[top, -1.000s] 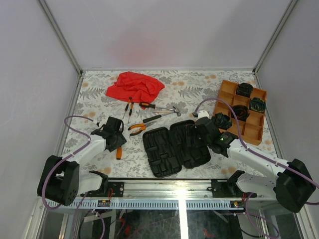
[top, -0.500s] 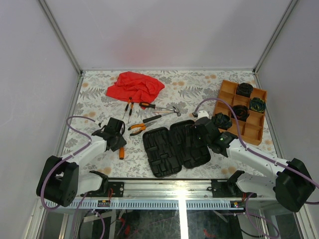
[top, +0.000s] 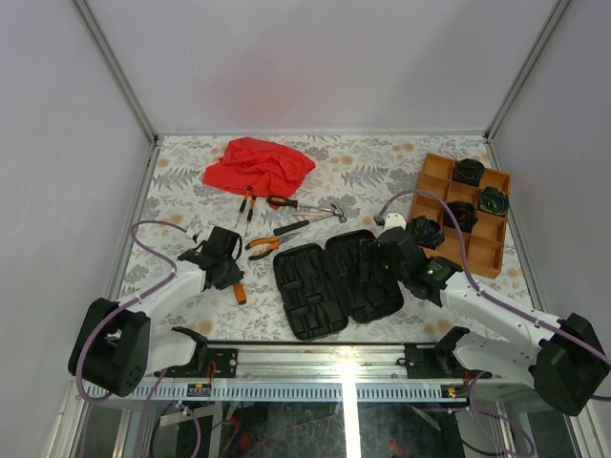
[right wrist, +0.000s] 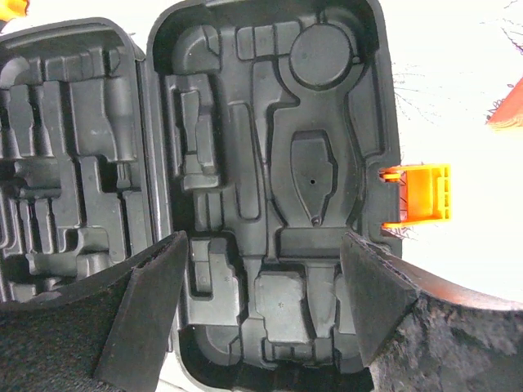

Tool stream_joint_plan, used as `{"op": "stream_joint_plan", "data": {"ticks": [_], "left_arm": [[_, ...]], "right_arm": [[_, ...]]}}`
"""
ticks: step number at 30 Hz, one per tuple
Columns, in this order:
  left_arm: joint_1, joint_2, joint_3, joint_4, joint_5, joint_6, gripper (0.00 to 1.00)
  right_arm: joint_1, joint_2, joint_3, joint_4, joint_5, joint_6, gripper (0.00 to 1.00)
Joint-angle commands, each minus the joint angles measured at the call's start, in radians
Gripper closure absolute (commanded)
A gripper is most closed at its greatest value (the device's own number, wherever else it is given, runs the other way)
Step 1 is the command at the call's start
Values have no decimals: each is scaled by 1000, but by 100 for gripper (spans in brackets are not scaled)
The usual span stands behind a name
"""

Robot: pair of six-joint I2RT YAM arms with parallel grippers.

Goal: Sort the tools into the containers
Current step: Pick up the screwdriver from the center of the board.

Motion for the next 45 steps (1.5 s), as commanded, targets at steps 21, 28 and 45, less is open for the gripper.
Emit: {"op": "stream_joint_plan", "data": {"ticks": [21,28,45], "left_arm": [[-81,-164,30,139,165,131,88],[-149,-200,33,219,225,176,89],[-370,-154,69,371,281,225,91]], "right_arm": [[-4,-123,-62,72,96,44,18],[-5,-223,-135,207,66,29,18],[-3,-349,-237,397,32,70,18]]}}
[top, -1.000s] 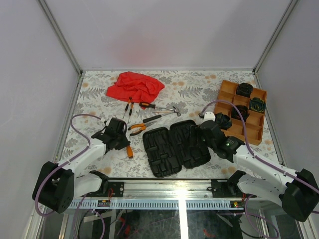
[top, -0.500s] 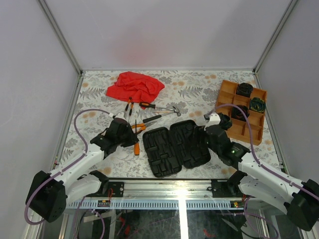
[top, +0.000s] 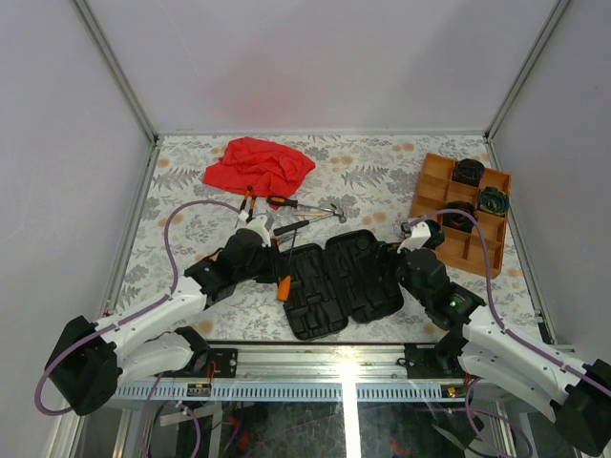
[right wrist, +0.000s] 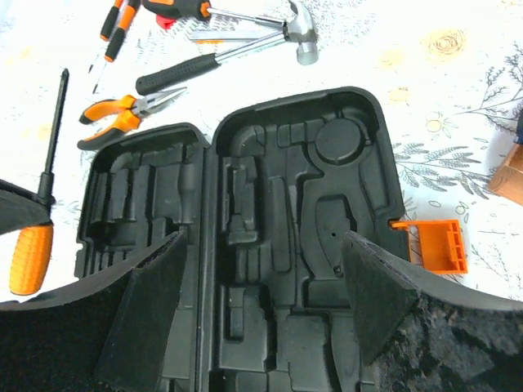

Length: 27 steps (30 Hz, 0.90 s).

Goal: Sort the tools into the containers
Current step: Pick up the screwdriver from the center of the board, then place the screwdriver at the center of the board.

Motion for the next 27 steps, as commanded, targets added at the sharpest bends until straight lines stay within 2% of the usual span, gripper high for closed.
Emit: {"op": "stream_joint_plan", "data": {"ticks": [1,8,14,16,22,27], "left_arm": [[-45,24,43,114,12,17,91],[-58,34,50,114,-13,10,92],[-45,30,62,-51,-264,-79,94],[-23,25,53,-96,-309,-125,95],[74,-12,-7,-164,-339,-214,95],[102,39,-7,-220,-370,-225,95]], "right_arm": [[-3,-9,26,93,-35,37,18],[-4,35,35,86,-73,63,18],[-3,62,48,35,-33,72,18],[-4,77,57,17,-26,70,18],[-3,192,162,-71,-136,-106,17],[-4,281,242,-102,-151,-191,17]]}}
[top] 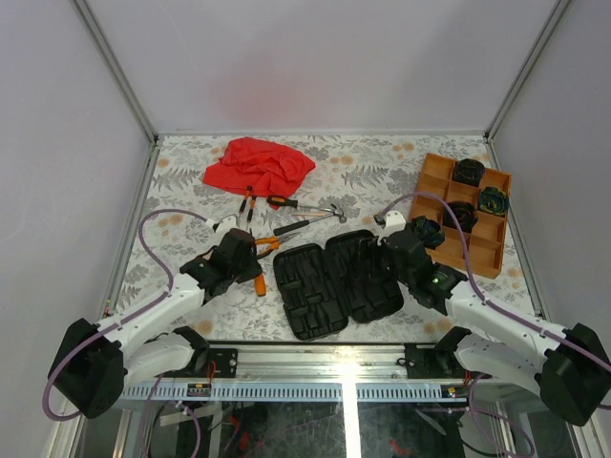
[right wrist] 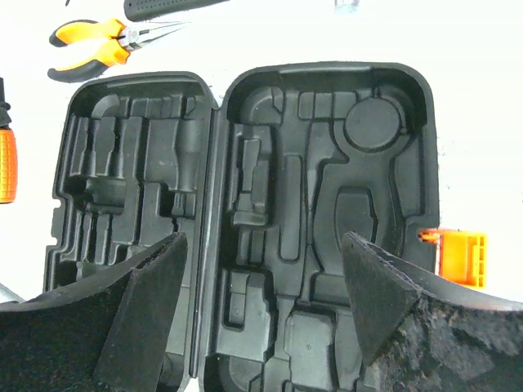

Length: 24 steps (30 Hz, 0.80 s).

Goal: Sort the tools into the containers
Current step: Place the screwdriver at the center of the board.

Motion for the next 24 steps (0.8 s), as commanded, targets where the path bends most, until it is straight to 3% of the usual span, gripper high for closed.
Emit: {"op": "stream_joint_plan", "data": {"ticks": [1,13,18,24], "left_arm": [[24,49,-6,-64,-71,-42,95],[104,178,-44,-31,-70,-64,90],[111,212,-35,-5,-48,-58,68],[115,178,-12,-35,-38,-56,57]], "right_arm": [[-4,70,116,-47,-35,-118,17],[-4,193,211,-59,-91,-176,17],[-4,234,254,-51,-115,-226,17],[-25,310,359,-55,-102,-286,15]]}}
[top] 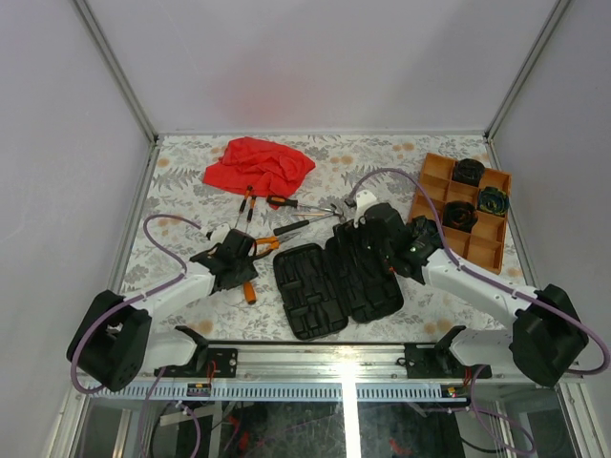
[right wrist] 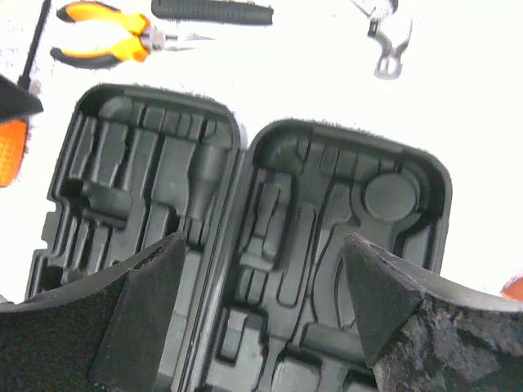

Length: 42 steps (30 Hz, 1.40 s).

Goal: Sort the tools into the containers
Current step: Place the screwdriver at the center of the board, then pick up the screwdriver from the center of the board.

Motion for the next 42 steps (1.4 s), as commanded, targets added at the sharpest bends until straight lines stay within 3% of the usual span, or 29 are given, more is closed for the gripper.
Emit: {"op": "stream_joint_plan", "data": {"ticks": [1,11,17,24,32,42], "left_arm": [[11,-33,23,-38,-2,1,56],[11,-191,106,-125,11,63,48],[10,-244,150,-132,100,127,47],[10,-273,232,-190,170,207,46],[10,-353,352,-287,154,288,46],[10,-432,348,-281,131,321,43]], "right_arm": [[-27,57,127,21,-9,-87,15],[-116,383,512,-87,-174,-304,20],[-130,634,788,-240,-292,-496,22],[-137,854,1037,-330,-392,-599,28],[-137,1019,1160,-365,-392,-655,30],[-138,1163,1302,-454,-373,-723,34]]}}
